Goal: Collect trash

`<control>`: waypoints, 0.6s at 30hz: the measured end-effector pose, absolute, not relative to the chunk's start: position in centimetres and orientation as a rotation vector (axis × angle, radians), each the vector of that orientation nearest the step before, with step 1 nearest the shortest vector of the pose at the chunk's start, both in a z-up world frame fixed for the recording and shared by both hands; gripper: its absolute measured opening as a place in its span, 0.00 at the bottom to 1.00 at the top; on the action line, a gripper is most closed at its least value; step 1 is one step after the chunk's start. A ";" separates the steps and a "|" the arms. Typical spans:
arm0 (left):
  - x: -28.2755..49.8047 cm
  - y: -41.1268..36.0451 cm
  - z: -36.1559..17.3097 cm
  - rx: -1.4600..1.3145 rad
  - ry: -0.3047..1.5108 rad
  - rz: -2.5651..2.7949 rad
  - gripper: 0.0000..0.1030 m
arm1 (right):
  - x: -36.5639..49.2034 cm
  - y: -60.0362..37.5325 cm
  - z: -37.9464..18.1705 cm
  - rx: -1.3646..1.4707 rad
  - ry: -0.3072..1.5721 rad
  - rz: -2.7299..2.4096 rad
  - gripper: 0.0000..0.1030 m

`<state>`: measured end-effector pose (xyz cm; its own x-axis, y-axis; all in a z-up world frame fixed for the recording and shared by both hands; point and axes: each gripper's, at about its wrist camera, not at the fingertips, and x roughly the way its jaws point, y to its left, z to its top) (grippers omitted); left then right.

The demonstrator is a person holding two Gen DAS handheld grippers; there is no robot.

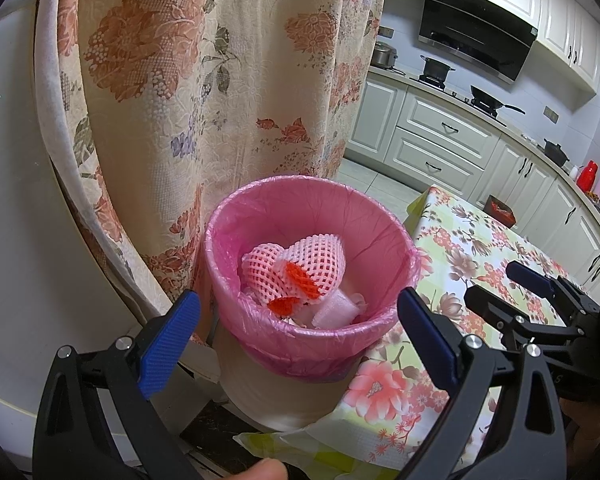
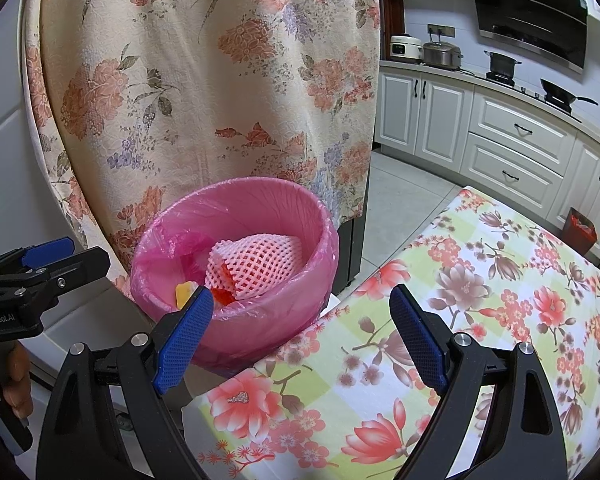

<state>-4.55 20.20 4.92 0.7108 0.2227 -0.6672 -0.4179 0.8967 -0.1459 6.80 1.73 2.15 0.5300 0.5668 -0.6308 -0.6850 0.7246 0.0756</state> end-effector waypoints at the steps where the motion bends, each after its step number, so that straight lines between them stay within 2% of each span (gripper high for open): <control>1: -4.5 20.1 4.9 -0.294 0.695 0.361 0.93 | 6.8 1.7 2.2 -0.190 0.679 0.753 0.82; 18: -4.1 20.2 4.6 -0.299 0.700 0.363 0.93 | 7.0 1.8 2.0 -0.190 0.681 0.753 0.82</control>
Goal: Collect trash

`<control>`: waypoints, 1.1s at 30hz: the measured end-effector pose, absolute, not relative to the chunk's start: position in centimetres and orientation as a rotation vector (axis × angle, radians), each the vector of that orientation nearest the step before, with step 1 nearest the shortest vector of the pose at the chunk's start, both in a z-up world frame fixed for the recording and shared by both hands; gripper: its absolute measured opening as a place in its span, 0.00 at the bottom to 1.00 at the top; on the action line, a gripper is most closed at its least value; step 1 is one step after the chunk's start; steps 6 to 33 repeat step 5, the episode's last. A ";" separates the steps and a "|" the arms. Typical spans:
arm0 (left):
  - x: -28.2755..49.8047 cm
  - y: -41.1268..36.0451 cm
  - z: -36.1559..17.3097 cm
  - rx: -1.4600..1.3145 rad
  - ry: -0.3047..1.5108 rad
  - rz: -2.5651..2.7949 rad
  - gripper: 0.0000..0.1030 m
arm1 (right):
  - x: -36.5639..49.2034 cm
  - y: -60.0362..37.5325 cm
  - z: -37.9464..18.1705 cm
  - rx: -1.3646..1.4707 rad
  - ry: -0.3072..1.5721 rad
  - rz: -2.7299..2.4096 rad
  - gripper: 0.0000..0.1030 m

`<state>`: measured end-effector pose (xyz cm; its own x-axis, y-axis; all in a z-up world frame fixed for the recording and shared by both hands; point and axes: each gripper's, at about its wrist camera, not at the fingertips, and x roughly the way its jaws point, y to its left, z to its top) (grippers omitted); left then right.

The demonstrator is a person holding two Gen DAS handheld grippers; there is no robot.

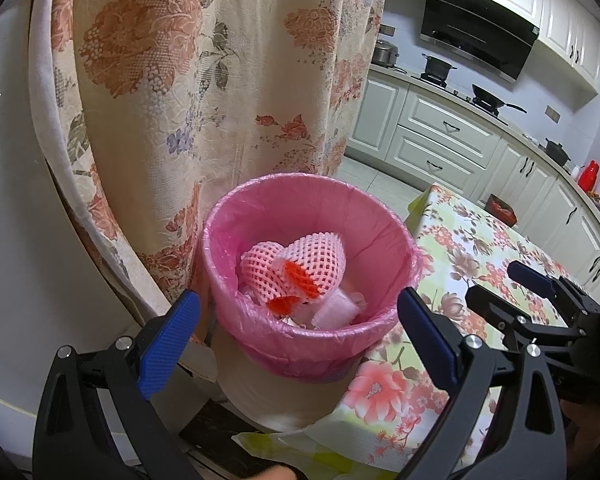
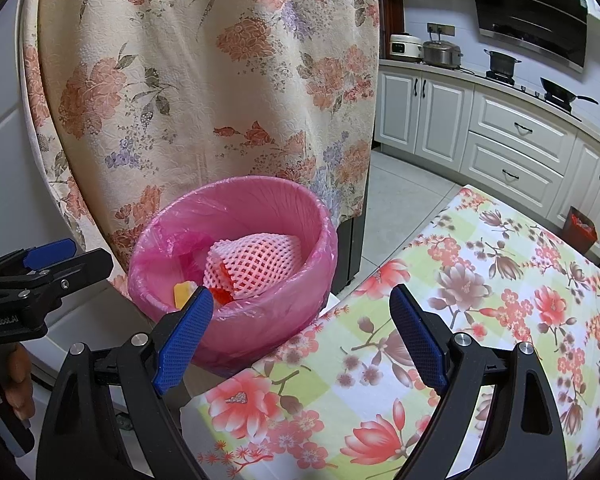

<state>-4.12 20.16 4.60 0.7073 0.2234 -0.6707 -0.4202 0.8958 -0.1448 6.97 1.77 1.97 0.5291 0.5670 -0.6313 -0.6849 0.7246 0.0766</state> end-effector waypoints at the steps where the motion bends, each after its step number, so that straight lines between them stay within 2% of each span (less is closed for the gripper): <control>1: -4.0 20.1 4.6 -0.300 0.699 0.359 0.93 | 7.0 1.8 2.0 -0.191 0.681 0.752 0.82; 33: -4.0 20.1 4.5 -0.294 0.698 0.360 0.93 | 7.1 1.7 1.9 -0.190 0.683 0.754 0.82</control>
